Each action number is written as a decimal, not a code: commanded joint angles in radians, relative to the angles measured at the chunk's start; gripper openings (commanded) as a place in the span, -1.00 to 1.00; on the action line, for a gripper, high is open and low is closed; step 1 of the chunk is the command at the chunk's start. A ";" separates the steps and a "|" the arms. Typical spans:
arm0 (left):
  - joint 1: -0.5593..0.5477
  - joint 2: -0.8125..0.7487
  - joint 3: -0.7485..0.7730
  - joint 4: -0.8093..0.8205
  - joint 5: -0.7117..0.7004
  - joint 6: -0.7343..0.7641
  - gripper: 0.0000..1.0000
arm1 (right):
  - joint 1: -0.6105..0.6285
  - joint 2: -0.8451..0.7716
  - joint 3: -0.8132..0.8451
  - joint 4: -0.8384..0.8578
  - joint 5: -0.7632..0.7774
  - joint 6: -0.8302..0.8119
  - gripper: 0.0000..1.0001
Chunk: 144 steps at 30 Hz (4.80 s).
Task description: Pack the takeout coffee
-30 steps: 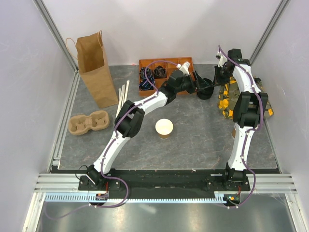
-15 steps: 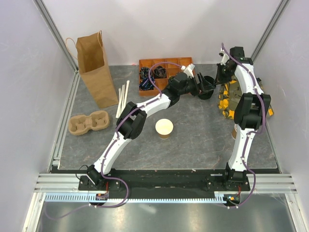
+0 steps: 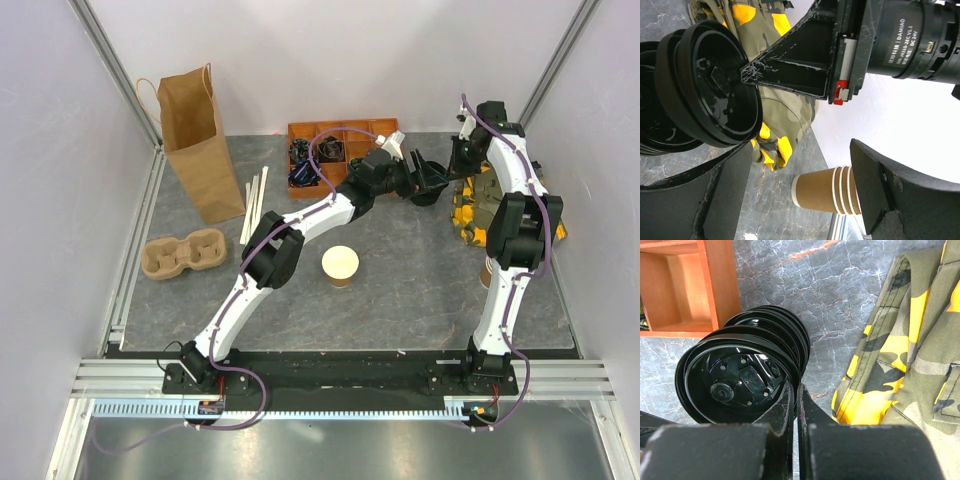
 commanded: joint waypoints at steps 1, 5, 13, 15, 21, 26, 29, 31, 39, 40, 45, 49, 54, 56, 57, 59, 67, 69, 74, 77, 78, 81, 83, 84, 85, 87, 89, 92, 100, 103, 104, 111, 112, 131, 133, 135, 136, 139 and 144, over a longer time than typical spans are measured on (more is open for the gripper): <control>-0.004 0.017 0.047 0.012 -0.059 0.006 0.72 | 0.001 -0.071 -0.014 -0.011 -0.023 0.022 -1.00; -0.004 0.023 0.045 0.000 -0.079 0.009 0.72 | -0.001 -0.077 -0.023 -0.013 -0.037 0.025 -1.00; -0.002 0.030 0.047 -0.016 -0.103 0.024 0.73 | -0.007 -0.061 0.003 -0.031 -0.068 0.048 -1.00; -0.001 0.030 0.048 -0.014 -0.103 0.027 0.73 | -0.010 -0.058 0.004 -0.037 -0.080 0.056 -1.00; -0.002 0.023 0.051 0.004 -0.089 0.021 0.75 | -0.011 -0.061 0.001 -0.043 -0.088 0.056 -1.00; 0.001 0.022 0.056 -0.020 -0.119 0.027 0.76 | -0.013 -0.064 0.004 -0.048 -0.089 0.056 -1.00; 0.004 0.025 0.047 -0.039 -0.128 0.027 0.76 | -0.013 -0.068 0.015 -0.056 -0.089 0.051 -1.00; 0.005 0.025 0.041 -0.048 -0.132 0.021 0.76 | -0.014 -0.069 0.021 -0.062 -0.085 0.048 -1.00; 0.016 0.025 0.036 -0.048 -0.133 0.015 0.76 | -0.016 -0.064 0.024 -0.072 -0.080 0.036 -1.00; 0.016 0.025 0.034 -0.043 -0.128 0.014 0.75 | -0.018 -0.064 0.026 -0.071 -0.082 0.036 -1.00; 0.016 -0.010 0.019 0.018 -0.050 0.006 0.76 | -0.019 -0.078 0.049 -0.071 -0.092 0.024 -1.00; 0.019 -0.146 -0.028 0.027 -0.011 0.081 0.83 | -0.022 -0.107 0.096 -0.072 -0.109 0.002 -1.00; 0.067 -0.350 -0.179 -0.087 0.036 0.156 0.96 | -0.022 -0.190 0.115 -0.079 -0.149 -0.056 -1.00; 0.111 -0.476 -0.296 -0.101 0.094 0.175 1.00 | -0.022 -0.216 0.112 -0.086 -0.161 -0.085 -1.00; 0.125 -0.525 -0.341 -0.118 0.116 0.199 1.00 | -0.022 -0.245 0.103 -0.092 -0.180 -0.096 -1.00; 0.151 -0.628 -0.470 -0.144 0.171 0.300 1.00 | -0.022 -0.288 0.084 -0.108 -0.267 -0.117 -1.00; 0.159 -1.170 -0.792 -0.439 0.297 0.994 1.00 | 0.018 -0.396 -0.104 -0.296 -0.727 -0.300 -1.00; 0.150 -1.294 -0.873 -0.447 0.262 1.160 0.99 | 0.036 -0.428 -0.185 -0.335 -0.830 -0.344 -1.00; 0.033 -1.585 -1.108 -0.416 0.142 1.703 0.91 | 0.160 -0.440 -0.287 -0.565 -0.957 -0.546 -1.00; -0.057 -1.621 -1.179 -0.417 0.121 1.975 0.73 | 0.246 -0.469 -0.368 -0.565 -0.935 -0.558 -1.00; -0.080 -1.615 -1.188 -0.442 0.119 2.096 0.66 | 0.289 -0.474 -0.403 -0.565 -0.909 -0.558 -1.00; -0.171 -1.561 -1.179 -0.505 0.087 2.286 0.45 | 0.338 -0.491 -0.478 -0.563 -0.904 -0.552 -1.00; -0.220 -1.526 -1.158 -0.534 0.067 2.340 0.37 | 0.347 -0.497 -0.508 -0.565 -0.901 -0.549 -1.00; -0.234 -1.492 -1.147 -0.554 0.059 2.386 0.36 | 0.351 -0.497 -0.528 -0.565 -0.896 -0.545 -1.00; -0.255 -1.480 -1.124 -0.607 0.046 2.408 0.35 | 0.352 -0.496 -0.535 -0.563 -0.883 -0.547 -1.00; -0.271 -1.436 -1.099 -0.652 0.030 2.445 0.34 | 0.354 -0.499 -0.545 -0.563 -0.869 -0.550 -1.00; -0.281 -1.411 -1.064 -0.703 0.021 2.453 0.38 | 0.361 -0.503 -0.548 -0.563 -0.849 -0.549 -1.00; -0.286 -1.373 -1.029 -0.718 0.018 2.446 0.43 | 0.387 -0.502 -0.542 -0.563 -0.814 -0.542 -1.00; -0.312 -1.345 -1.018 -0.721 0.018 2.445 0.45 | 0.410 -0.479 -0.526 -0.551 -0.760 -0.504 -1.00; -0.312 -1.339 -1.016 -0.730 0.027 2.448 0.42 | 0.415 -0.469 -0.506 -0.545 -0.764 -0.481 -1.00; -0.312 -1.333 -1.016 -0.740 0.032 2.456 0.40 | 0.418 -0.466 -0.499 -0.542 -0.763 -0.476 -1.00; -0.321 -1.241 -0.943 -0.763 -0.048 2.407 0.10 | 0.438 -0.480 -0.479 -0.464 -0.680 -0.371 -1.00; -0.321 -1.235 -0.938 -0.764 -0.048 2.404 0.06 | 0.443 -0.480 -0.483 -0.465 -0.677 -0.368 -1.00; -0.116 -1.262 -0.805 -0.599 -0.028 1.404 -0.96 | 0.180 -0.350 0.083 -0.410 -0.606 -0.257 0.54; -0.047 -1.282 -0.821 -0.519 -0.017 1.140 -0.96 | 0.156 -0.367 0.048 -0.296 -0.623 -0.202 0.54; 0.014 -1.314 -0.846 -0.394 -0.066 1.005 -0.96 | 0.151 -0.431 -0.068 -0.162 -0.622 -0.063 0.54; 0.025 -1.322 -0.858 -0.360 -0.117 0.929 -0.96 | 0.150 -0.460 -0.124 0.004 -0.619 -0.015 0.53; 0.062 -1.337 -0.845 -0.284 -0.187 0.791 -0.95 | 0.151 -0.595 -0.392 0.435 -0.588 0.307 0.50; 0.157 -1.311 -0.802 -0.324 -0.254 0.560 -0.96 | 0.165 -0.771 -0.765 1.005 -0.491 0.826 0.39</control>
